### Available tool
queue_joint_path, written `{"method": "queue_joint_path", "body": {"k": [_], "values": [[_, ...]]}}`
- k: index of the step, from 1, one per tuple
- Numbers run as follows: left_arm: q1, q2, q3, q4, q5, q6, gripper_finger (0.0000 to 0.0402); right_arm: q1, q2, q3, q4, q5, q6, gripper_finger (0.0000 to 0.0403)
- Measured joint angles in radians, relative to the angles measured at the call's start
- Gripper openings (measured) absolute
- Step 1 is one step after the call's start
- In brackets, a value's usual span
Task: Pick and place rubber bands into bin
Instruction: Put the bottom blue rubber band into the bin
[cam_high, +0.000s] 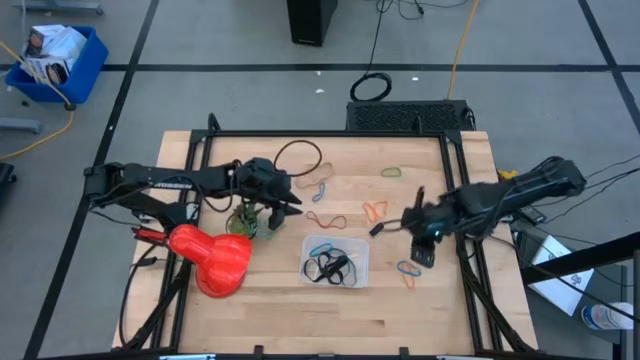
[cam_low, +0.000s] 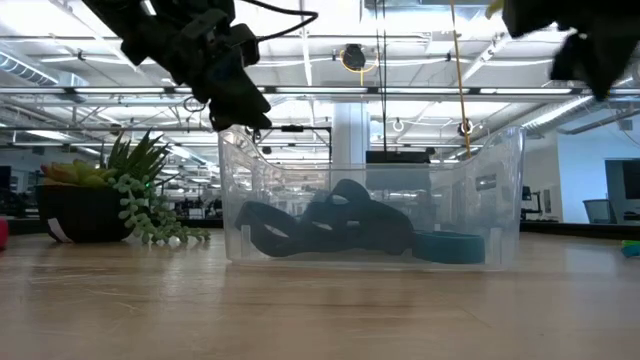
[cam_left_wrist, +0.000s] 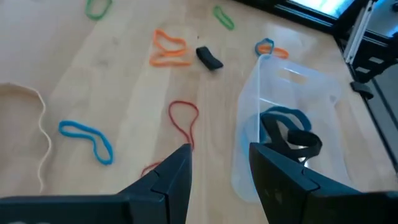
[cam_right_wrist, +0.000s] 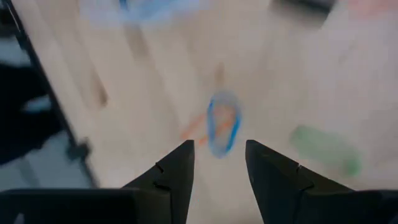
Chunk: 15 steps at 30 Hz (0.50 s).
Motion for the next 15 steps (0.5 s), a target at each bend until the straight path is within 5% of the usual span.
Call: {"method": "queue_joint_path", "body": {"k": [4, 15], "values": [[0.0, 0.001, 0.0, 0.019, -0.044, 0.021, 0.0168, 0.061, 0.102, -0.011, 0.011, -0.035, 0.042, 0.0141], [0.0, 0.001, 0.0, 0.021, -0.052, 0.057, 0.0168, 0.206, 0.255, -0.012, 0.08, 0.177, -0.029, 0.0141]]}}
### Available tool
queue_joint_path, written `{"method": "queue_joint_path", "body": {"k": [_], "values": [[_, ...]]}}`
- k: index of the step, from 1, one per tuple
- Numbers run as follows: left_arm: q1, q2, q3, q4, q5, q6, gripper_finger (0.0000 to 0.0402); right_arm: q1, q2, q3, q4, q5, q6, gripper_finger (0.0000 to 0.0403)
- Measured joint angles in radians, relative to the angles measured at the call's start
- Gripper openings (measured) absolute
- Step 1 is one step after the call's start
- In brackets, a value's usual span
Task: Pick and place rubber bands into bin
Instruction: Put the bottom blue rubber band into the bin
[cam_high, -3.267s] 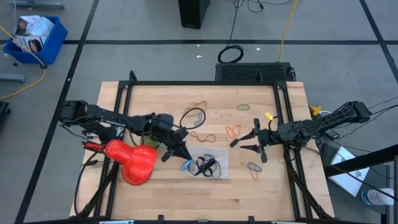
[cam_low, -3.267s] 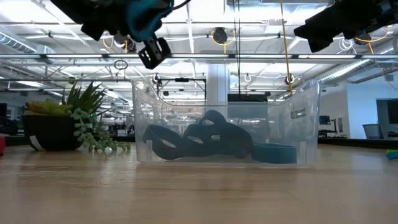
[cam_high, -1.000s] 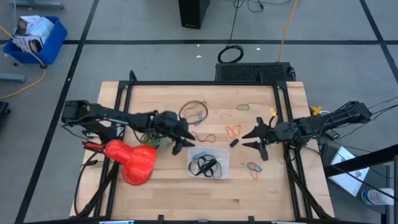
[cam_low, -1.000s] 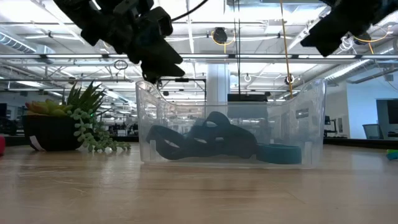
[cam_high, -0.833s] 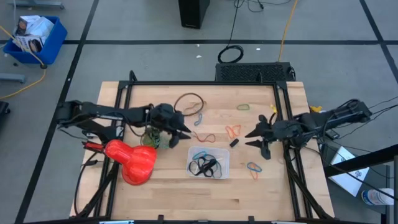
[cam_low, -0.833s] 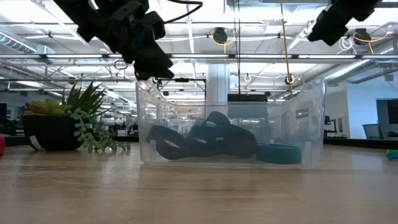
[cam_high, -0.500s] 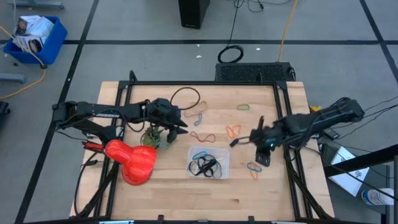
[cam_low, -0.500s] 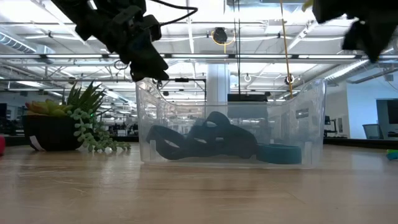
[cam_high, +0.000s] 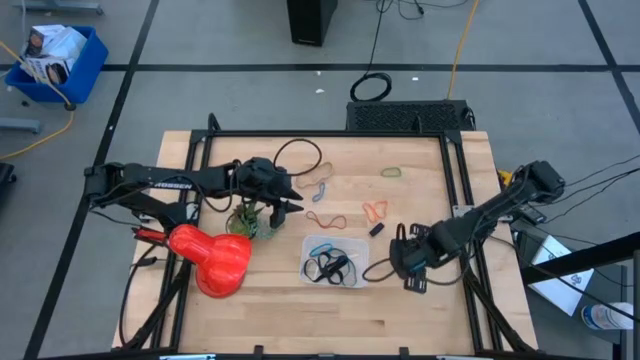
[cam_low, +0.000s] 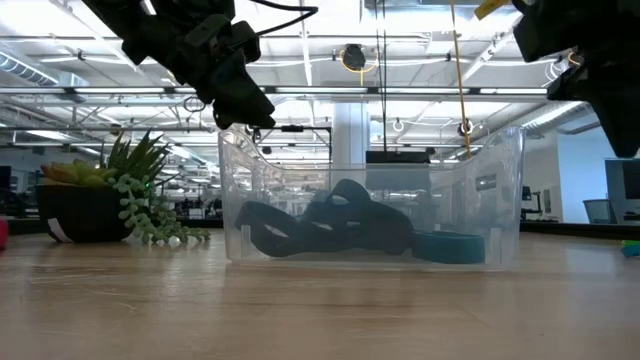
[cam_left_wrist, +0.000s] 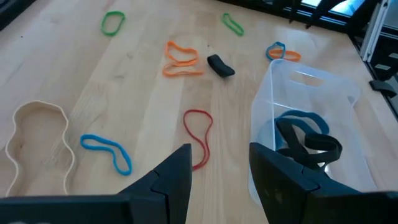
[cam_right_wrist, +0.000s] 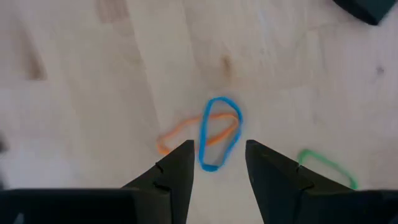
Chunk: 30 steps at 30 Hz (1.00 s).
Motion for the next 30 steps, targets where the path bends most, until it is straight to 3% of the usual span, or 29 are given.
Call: {"method": "queue_joint_path", "body": {"k": [13, 21, 30], "values": [[-0.002, 0.0, 0.0, 0.0, 0.0, 0.0, 0.0168, 0.019, 0.106, -0.008, 0.038, 0.018, -0.046, 0.0141], [-0.002, 0.0, 0.0, -0.002, 0.0, -0.001, 0.0168, 0.019, 0.108, -0.122, 0.2, -0.061, -0.042, 0.0141], [-0.002, 0.0, 0.0, -0.002, 0.0, 0.001, 0.0168, 0.019, 0.107, -0.213, 0.299, -0.064, -0.013, 0.0141]]}}
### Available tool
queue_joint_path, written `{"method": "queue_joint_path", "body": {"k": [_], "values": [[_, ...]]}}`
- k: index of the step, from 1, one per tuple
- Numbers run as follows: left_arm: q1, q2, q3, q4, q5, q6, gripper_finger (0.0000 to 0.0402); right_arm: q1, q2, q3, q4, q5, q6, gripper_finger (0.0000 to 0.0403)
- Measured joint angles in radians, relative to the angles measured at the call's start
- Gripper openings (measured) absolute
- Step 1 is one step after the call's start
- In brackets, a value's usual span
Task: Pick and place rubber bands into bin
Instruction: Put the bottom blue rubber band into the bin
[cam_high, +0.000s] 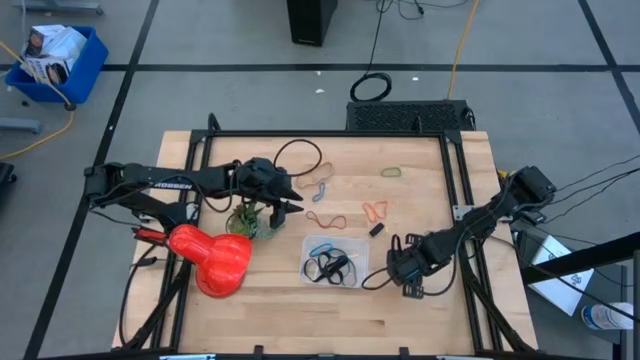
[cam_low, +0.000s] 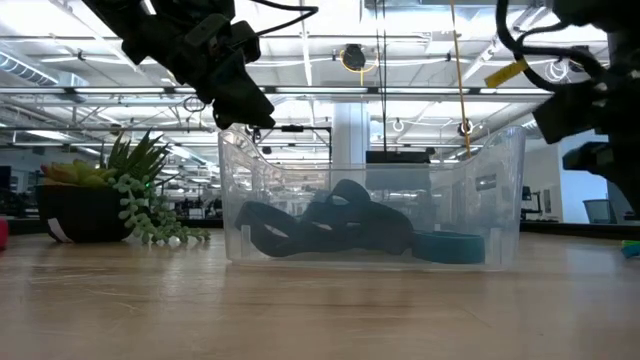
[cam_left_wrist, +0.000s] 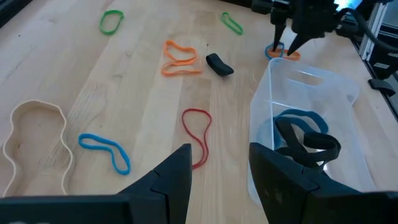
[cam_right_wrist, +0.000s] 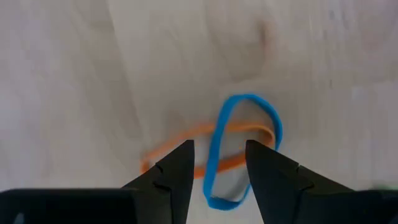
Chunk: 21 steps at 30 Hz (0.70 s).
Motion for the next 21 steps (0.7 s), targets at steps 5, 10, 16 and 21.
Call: {"method": "queue_joint_path", "body": {"k": [5, 10, 16, 21], "values": [[0.0, 0.0, 0.0, 0.0, 0.0, 0.007, 0.0168, 0.0, -0.001, -0.023, 0.007, 0.0, 0.002, 0.0141], [0.0, 0.0, 0.0, 0.0, 0.0, 0.007, 0.0168, 0.0, -0.003, -0.039, 0.054, 0.002, 0.0, 0.0141], [0.0, 0.0, 0.0, -0.001, 0.0, 0.008, 0.0168, 0.0, -0.003, -0.04, 0.074, 0.003, 0.075, 0.0141], [0.0, 0.0, 0.0, -0.001, 0.0, 0.008, 0.0168, 0.0, -0.001, -0.041, 0.09, 0.004, 0.184, 0.0141]]}}
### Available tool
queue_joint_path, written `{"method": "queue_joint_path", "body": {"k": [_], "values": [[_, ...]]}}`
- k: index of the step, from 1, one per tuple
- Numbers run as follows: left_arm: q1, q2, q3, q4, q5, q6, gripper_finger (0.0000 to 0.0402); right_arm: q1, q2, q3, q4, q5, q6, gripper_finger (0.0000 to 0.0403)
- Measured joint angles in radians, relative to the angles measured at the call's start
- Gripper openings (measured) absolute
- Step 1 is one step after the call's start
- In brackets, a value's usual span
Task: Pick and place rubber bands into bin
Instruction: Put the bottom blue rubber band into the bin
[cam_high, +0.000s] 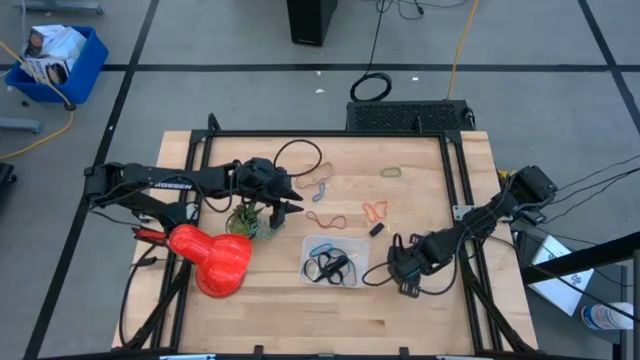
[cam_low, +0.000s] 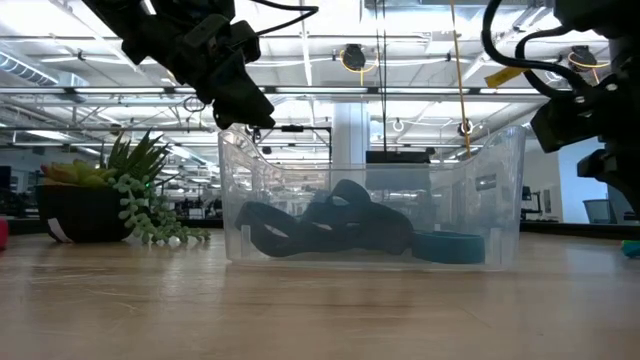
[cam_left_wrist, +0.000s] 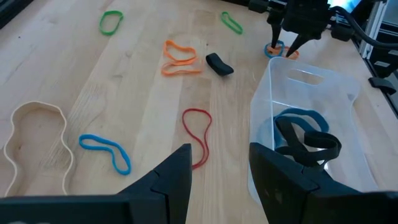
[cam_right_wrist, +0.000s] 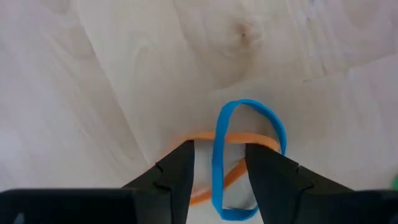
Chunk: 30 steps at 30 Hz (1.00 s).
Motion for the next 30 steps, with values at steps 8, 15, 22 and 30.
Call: {"method": "queue_joint_path", "body": {"k": [8, 15, 22, 30], "values": [[0.0, 0.0, 0.0, 0.0, 0.0, -0.011, 0.0168, 0.0, 0.0, 0.0, -0.004, 0.001, -0.079, 0.0141], [0.0, 0.0, 0.0, 0.0, 0.0, -0.016, 0.0168, 0.0, 0.0, 0.0, -0.008, 0.0, -0.201, 0.0134], [0.0, 0.0, 0.0, 0.0, 0.0, -0.016, 0.0168, -0.001, 0.001, -0.001, -0.017, 0.005, -0.22, 0.0066], [0.0, 0.0, 0.0, 0.0, 0.0, -0.022, 0.0168, -0.001, 0.001, -0.002, -0.014, 0.005, -0.214, 0.0007]]}}
